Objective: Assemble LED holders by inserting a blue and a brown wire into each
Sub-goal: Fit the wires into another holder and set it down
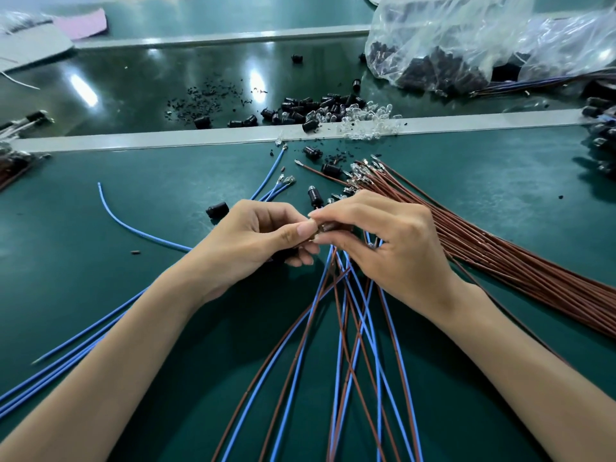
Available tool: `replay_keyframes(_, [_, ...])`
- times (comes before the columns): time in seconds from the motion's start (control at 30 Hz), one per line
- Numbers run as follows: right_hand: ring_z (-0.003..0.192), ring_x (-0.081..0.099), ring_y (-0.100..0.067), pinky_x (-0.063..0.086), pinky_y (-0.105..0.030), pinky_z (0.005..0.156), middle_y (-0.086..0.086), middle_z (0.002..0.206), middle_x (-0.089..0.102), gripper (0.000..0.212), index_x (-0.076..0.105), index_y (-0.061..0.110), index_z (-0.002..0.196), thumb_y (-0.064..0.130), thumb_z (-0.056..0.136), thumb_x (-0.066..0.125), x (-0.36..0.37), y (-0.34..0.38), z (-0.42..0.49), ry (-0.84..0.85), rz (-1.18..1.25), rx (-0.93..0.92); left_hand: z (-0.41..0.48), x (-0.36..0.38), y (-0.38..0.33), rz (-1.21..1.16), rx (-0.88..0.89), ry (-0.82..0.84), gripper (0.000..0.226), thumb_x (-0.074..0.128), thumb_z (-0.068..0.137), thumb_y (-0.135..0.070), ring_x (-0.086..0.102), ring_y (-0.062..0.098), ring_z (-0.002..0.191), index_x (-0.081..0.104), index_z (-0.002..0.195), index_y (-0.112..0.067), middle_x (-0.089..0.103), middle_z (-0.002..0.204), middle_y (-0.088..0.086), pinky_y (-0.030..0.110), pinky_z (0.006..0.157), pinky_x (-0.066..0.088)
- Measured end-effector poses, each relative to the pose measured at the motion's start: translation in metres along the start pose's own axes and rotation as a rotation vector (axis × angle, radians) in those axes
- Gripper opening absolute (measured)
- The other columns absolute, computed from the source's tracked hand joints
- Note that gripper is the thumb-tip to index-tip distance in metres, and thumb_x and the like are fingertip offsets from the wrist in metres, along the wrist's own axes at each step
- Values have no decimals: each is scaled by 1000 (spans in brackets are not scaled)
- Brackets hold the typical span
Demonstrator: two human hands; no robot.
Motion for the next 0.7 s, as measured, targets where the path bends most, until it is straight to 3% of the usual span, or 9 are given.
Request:
replay_keyframes(0.1, [82,64,-12,51,-17,80,-10,93,70,22,72,0,100,6,79,76,2,0,-1,21,12,9,0,-1,1,28,2,3,17,63,73,-27,62,11,57,67,70,-10,67,64,2,16,55,48])
replay_keyframes(0.27, [83,63,-12,50,-16,80,-9,91,70,23,72,-1,100,5,78,77,1,-2,0,43,20,10,1,-1,0,70,16,-10,18,63,75,-26,63,11,58,68,72,-9,68,64,3,16,55,48])
replay_keyframes(0.5, [83,65,-12,52,-18,80,-7,91,71,24,72,1,100,5,77,77,1,0,0,48,40,17,0,-3,-1,87,29,2,17,63,75,-26,64,10,58,69,72,-10,68,64,3,16,56,49])
replay_keyframes(0.7, [78,68,-14,54,-26,74,-7,89,72,19,73,0,94,6,77,78,-2,-2,2,43,53,27,-1,-6,-4,245,84,5,21,66,80,-31,65,7,68,70,87,-11,69,72,-3,18,64,51])
Point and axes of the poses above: each hand's wrist, its own z-axis towards the middle knuckle, its own x-axis out of the palm, y = z × x, the point moved 5 cm from there along z, towards the middle knuckle
